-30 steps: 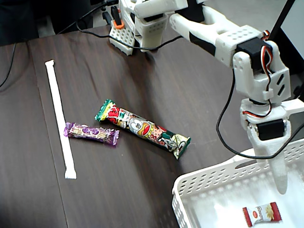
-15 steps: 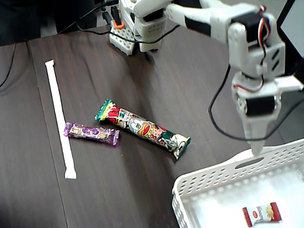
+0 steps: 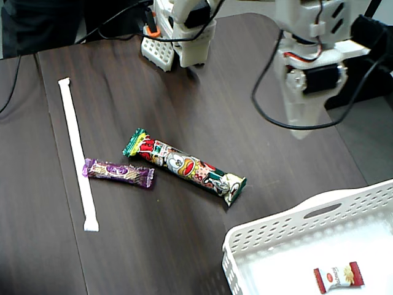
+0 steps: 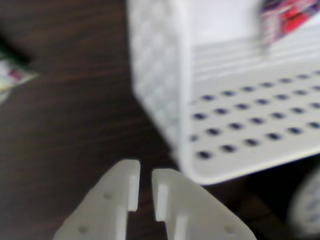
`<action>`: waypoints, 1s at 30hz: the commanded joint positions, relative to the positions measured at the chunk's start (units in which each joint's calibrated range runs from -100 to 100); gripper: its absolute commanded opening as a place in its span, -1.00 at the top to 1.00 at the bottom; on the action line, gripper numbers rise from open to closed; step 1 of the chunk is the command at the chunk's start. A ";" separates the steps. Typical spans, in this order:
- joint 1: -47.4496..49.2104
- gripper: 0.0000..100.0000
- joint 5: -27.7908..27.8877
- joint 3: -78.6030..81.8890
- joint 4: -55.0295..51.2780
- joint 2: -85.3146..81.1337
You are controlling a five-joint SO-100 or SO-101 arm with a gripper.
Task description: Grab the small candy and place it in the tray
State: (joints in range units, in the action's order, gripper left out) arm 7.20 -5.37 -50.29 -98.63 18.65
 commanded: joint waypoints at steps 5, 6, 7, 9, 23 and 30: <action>-0.46 0.98 2.85 27.91 -0.08 -23.88; -0.46 0.98 3.37 31.93 0.60 -26.73; -0.61 0.98 3.79 37.14 1.97 -29.91; -1.49 0.98 4.37 46.00 4.97 -35.77; -3.70 0.98 5.16 100.15 28.17 -74.03; -4.44 0.98 5.16 112.94 31.51 -87.42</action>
State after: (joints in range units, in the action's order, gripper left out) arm 3.00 -0.41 58.74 -69.62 -60.45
